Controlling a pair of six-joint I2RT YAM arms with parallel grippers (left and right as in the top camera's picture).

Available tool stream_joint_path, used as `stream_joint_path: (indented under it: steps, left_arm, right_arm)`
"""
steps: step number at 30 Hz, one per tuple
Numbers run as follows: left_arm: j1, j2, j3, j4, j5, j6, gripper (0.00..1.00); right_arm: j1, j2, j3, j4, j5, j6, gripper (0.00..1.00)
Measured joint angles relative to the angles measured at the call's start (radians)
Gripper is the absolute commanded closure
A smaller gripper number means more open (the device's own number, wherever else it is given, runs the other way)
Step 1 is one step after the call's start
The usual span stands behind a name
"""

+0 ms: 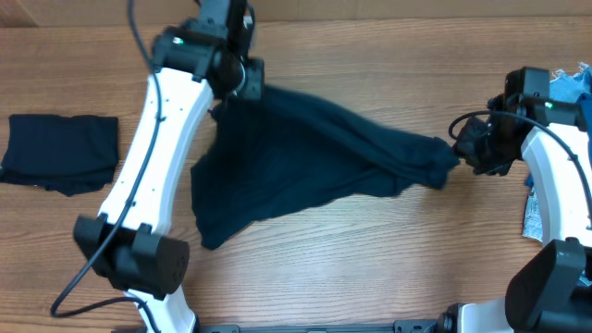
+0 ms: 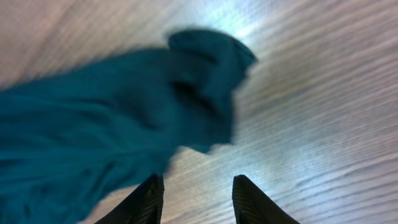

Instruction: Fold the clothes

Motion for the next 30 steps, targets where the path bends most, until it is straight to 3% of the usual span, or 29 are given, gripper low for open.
stream_joint_path:
  steps: [6,10,16,17,19,21,25,27,30]
  left_arm:
    - [0.0,-0.032,0.069,-0.05,-0.019,0.001,0.96]
    - [0.0,-0.031,0.069,-0.052,-0.021,0.002,0.96]
    - [0.0,-0.031,0.069,-0.052,-0.021,0.004,0.96]
    - [0.0,-0.031,0.069,-0.053,-0.021,0.004,0.96]
    - [0.0,-0.031,0.069,-0.057,-0.021,0.004,0.96]
    - [0.0,-0.031,0.069,-0.063,-0.021,0.004,0.96]
    - [0.0,-0.031,0.069,-0.079,-0.021,0.004,0.96]
    - [0.0,-0.031,0.069,-0.081,-0.021,0.004,0.96]
    - [0.0,-0.031,0.069,-0.084,-0.024,0.004,0.96]
  right_arm:
    - [0.0,0.0,-0.237,0.209,-0.124,-0.042,0.45]
    - [0.0,0.001,-0.362,0.371,-0.249,-0.089,0.45]
    - [0.045,0.001,-0.401,0.62,-0.294,-0.09,0.46]
    - [0.061,0.001,-0.407,0.659,-0.295,-0.086,0.51]
    - [0.105,0.008,-0.414,0.684,-0.275,-0.074,0.77]
    - [0.124,0.03,-0.417,0.686,-0.241,-0.062,0.94]
    - [0.122,0.028,-0.404,0.581,-0.203,-0.034,0.96]
    - [0.122,-0.046,-0.35,0.42,-0.196,-0.029,0.96]
    - [0.122,-0.304,-0.123,0.24,-0.098,-0.03,0.96]
